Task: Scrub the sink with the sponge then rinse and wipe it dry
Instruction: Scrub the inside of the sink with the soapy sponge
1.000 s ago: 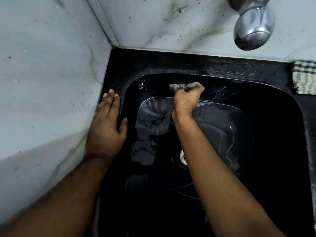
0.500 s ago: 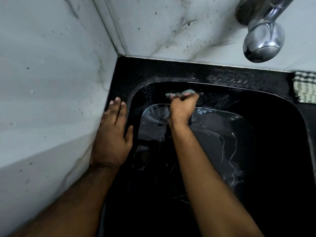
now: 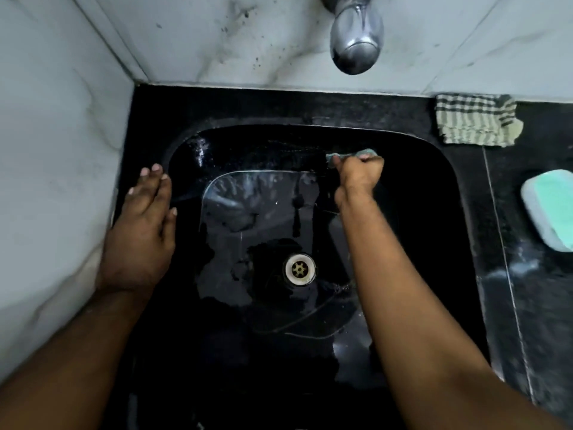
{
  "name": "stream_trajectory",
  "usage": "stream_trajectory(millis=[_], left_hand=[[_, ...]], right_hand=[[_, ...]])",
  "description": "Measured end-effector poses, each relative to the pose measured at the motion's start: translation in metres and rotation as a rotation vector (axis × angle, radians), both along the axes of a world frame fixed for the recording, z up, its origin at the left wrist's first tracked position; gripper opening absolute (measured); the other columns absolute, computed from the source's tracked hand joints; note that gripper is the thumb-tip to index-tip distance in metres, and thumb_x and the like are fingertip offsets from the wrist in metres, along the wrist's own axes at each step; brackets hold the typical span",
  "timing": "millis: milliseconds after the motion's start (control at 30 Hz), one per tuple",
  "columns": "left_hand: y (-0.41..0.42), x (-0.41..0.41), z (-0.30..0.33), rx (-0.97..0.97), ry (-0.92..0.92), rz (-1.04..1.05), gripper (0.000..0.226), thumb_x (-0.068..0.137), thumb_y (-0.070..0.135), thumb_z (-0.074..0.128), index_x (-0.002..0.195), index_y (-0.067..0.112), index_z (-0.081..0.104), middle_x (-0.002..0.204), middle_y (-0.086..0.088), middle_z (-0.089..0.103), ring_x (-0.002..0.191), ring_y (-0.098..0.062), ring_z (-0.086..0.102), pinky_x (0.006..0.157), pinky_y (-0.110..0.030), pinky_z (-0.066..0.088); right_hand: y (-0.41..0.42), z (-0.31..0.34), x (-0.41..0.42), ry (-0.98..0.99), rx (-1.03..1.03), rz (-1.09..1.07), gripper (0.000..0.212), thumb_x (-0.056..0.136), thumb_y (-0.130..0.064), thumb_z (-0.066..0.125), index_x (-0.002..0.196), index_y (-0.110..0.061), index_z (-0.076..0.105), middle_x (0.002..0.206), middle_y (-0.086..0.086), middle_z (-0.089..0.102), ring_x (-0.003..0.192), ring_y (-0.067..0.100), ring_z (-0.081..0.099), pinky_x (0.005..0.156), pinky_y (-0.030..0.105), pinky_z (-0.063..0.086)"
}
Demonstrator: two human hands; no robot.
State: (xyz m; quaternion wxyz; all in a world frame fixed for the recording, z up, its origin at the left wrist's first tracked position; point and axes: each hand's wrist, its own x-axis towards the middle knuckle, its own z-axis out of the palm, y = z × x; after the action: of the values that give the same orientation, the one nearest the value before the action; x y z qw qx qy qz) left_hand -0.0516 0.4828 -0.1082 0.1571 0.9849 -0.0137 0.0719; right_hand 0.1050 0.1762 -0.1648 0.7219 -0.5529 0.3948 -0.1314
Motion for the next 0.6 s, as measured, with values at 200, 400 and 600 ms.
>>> stream_trajectory(millis=[200, 400, 600], left_hand=[[-0.004, 0.001, 0.006, -0.068, -0.003, 0.028, 0.052, 0.097, 0.000, 0.055, 0.147, -0.001, 0.043, 0.160, -0.012, 0.033, 0.151, -0.024, 0.024, 0.123, -0.044, 0.022], [-0.001, 0.001, 0.005, -0.075, -0.025, 0.005, 0.049, 0.097, 0.004, 0.054, 0.145, -0.002, 0.045, 0.158, -0.015, 0.036, 0.149, -0.027, 0.028, 0.121, -0.048, 0.026], [-0.008, 0.000, 0.008, -0.089, -0.023, 0.048, 0.050, 0.096, 0.002, 0.057, 0.145, -0.001, 0.046, 0.158, -0.014, 0.037, 0.149, -0.025, 0.029, 0.122, -0.040, 0.024]], right_hand=[[-0.022, 0.011, -0.001, -0.041, 0.085, -0.030, 0.037, 0.082, 0.020, 0.044, 0.089, -0.015, 0.035, 0.086, 0.005, 0.043, 0.061, 0.012, 0.056, 0.072, 0.030, 0.058], [-0.048, 0.021, -0.006, -0.017, 0.131, -0.100, 0.043, 0.078, 0.024, 0.051, 0.081, -0.016, 0.037, 0.086, 0.007, 0.047, 0.068, 0.014, 0.054, 0.059, 0.021, 0.054], [-0.060, 0.029, -0.004, -0.127, 0.276, -0.195, 0.033, 0.086, 0.023, 0.046, 0.087, -0.009, 0.039, 0.087, 0.007, 0.044, 0.071, 0.015, 0.054, 0.066, 0.023, 0.057]])
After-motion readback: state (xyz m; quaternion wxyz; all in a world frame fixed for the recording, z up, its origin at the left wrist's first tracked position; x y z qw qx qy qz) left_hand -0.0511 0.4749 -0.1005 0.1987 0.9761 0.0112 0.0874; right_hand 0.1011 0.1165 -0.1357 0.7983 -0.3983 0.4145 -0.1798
